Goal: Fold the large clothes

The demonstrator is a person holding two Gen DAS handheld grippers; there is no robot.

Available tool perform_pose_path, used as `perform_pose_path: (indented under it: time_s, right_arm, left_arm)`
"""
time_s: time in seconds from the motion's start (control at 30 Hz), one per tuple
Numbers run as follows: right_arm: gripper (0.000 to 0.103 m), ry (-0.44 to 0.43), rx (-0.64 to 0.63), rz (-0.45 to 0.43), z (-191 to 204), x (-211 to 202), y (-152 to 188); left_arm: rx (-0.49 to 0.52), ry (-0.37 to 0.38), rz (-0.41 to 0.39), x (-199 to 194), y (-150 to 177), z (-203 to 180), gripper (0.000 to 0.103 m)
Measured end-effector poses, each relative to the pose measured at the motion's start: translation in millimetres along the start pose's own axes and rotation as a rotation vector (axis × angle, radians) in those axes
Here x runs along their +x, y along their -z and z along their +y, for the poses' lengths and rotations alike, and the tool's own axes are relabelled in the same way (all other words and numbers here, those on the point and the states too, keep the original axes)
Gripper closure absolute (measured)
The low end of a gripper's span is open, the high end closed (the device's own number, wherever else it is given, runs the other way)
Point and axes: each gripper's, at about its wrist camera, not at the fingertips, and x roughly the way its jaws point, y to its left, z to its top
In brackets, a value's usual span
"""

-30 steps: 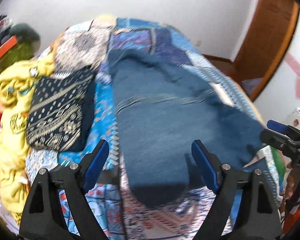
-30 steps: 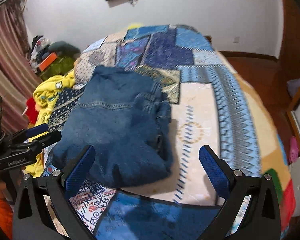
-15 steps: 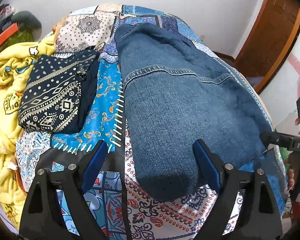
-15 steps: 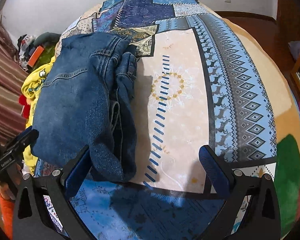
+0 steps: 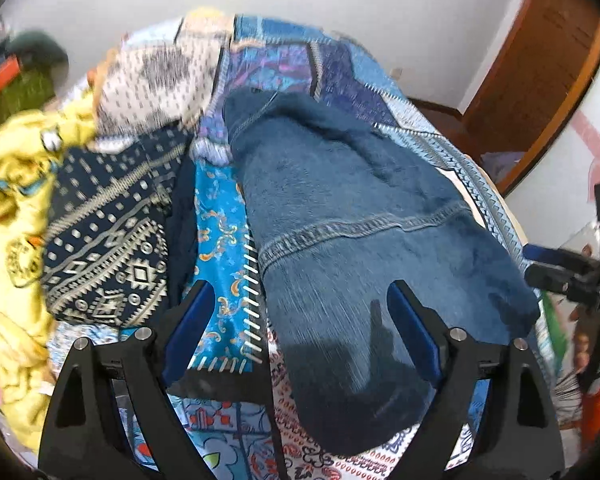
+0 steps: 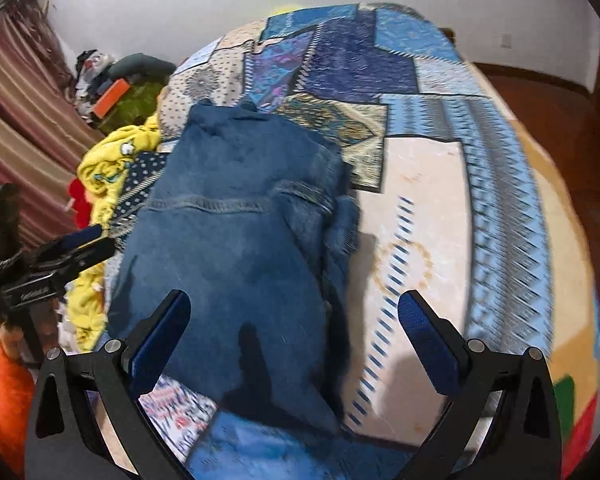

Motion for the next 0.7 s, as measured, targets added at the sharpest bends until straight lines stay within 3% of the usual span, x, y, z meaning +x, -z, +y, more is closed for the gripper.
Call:
perform_pose_path:
  time_s: [0.13,0.3,0.4,0.57,0.7]
  right_arm:
    - [0.000,-0.036,0.048,0.062,-13.3,30.4,-12.8]
    - [0.000,-0.115,0.156,0.184,-42.9,71.5,-20.7]
    - [0.000,-0.227,0.199,0.259,-53.9,90.6,-19.8]
    - [0.000,-0.314,0.188,0.267,-51.6,101.2,-22.4]
    - [0.007,-0.373,0.213,0.265,-52.5,109.0,-27.6]
  left_arm:
    - [-0.071,0.090,0.098,31.6,-12.1,16.8,0.015]
    - [-0.170,0.270,0.189,63.4,-17.7,32.1,0.015]
    - [-0.209,0.320,0.213,78.7,-18.8,38.0,0.015]
    - [-0.304,0.425,0.256,104.7,-15.4,44.0,0.015]
    - [-0.312,0.444,0.253,110.7,-13.3,38.9,0.015]
